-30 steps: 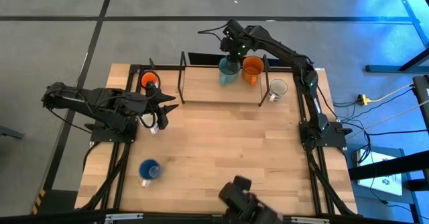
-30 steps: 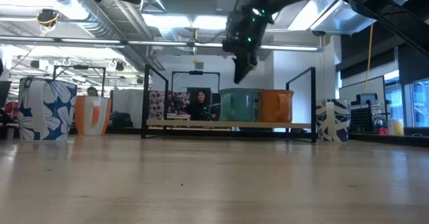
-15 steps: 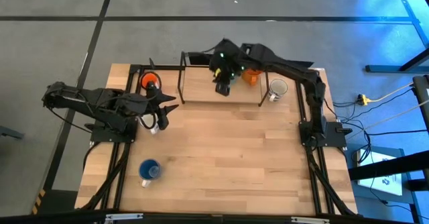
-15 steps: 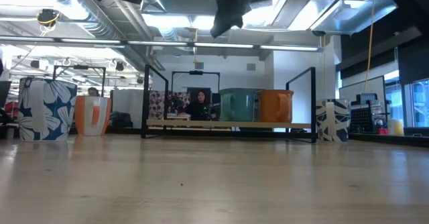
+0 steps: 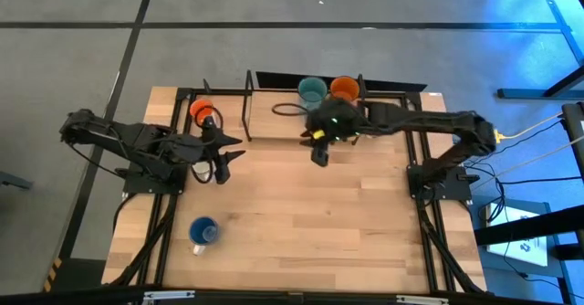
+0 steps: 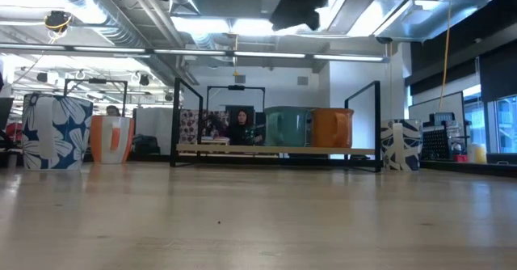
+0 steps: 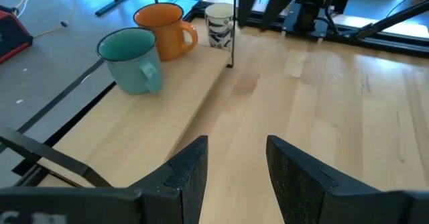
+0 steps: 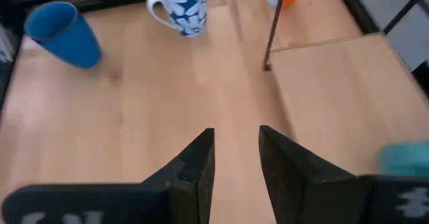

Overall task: Place coffee mugs
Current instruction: Put the bottom blue-white mug on the shelf

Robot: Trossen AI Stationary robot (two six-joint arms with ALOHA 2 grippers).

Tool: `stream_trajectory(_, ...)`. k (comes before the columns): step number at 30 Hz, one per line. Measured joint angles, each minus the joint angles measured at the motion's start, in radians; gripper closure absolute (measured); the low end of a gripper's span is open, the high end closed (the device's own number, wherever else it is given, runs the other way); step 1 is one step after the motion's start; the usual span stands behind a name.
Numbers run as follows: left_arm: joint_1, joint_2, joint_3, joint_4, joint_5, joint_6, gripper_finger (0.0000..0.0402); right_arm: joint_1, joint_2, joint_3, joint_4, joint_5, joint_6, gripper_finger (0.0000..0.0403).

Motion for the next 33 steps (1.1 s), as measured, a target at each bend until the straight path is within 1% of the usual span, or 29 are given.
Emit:
stream_trajectory(3, 0.000, 0.031, 0.000, 0.009, 0.004, 0.000, 0.0255, 0.035, -0.085, -0.126, 0.103, 0.027, 0.059, 0.0299)
stream_trajectory(7, -0.003, 0.072, 0.000, 0.045, 0.064, 0.000, 0.0255, 0.089, -0.174, -0.273, 0.205, 0.042, 0.127, 0.0299)
stream_trajectory(13, -0.025, 0.123, 0.000, 0.097, 0.165, -0.053, 0.0255, 0.157, -0.259, -0.417, 0.313, 0.042, 0.175, 0.0299)
stream_trajectory(16, -0.035, 0.147, 0.000, 0.116, 0.222, -0.060, 0.0255, 0.183, -0.288, -0.453, 0.337, 0.045, 0.179, 0.0299)
stream_trajectory(18, -0.039, 0.162, 0.000, 0.110, 0.239, -0.082, 0.0255, 0.202, -0.308, -0.469, 0.359, 0.045, 0.177, 0.0299)
stream_trajectory(24, -0.045, 0.227, 0.004, 0.212, 0.306, -0.134, 0.0255, 0.279, -0.363, -0.491, 0.331, 0.044, 0.174, 0.0299)
stream_trajectory(26, -0.046, 0.256, 0.031, 0.187, 0.314, -0.137, 0.0255, 0.316, -0.378, -0.490, 0.318, 0.043, 0.174, 0.0299)
stream_trajectory(28, -0.045, 0.296, 0.087, 0.161, 0.314, -0.134, 0.0255, 0.352, -0.391, -0.490, 0.282, 0.057, 0.174, 0.0299)
stream_trajectory(32, -0.045, 0.368, 0.226, 0.015, 0.314, -0.158, 0.0255, 0.415, -0.402, -0.490, 0.253, 0.103, 0.170, 0.0299)
stream_trajectory(33, -0.047, 0.378, 0.257, -0.056, 0.321, -0.172, 0.0255, 0.428, -0.402, -0.490, 0.252, 0.119, 0.165, 0.0299)
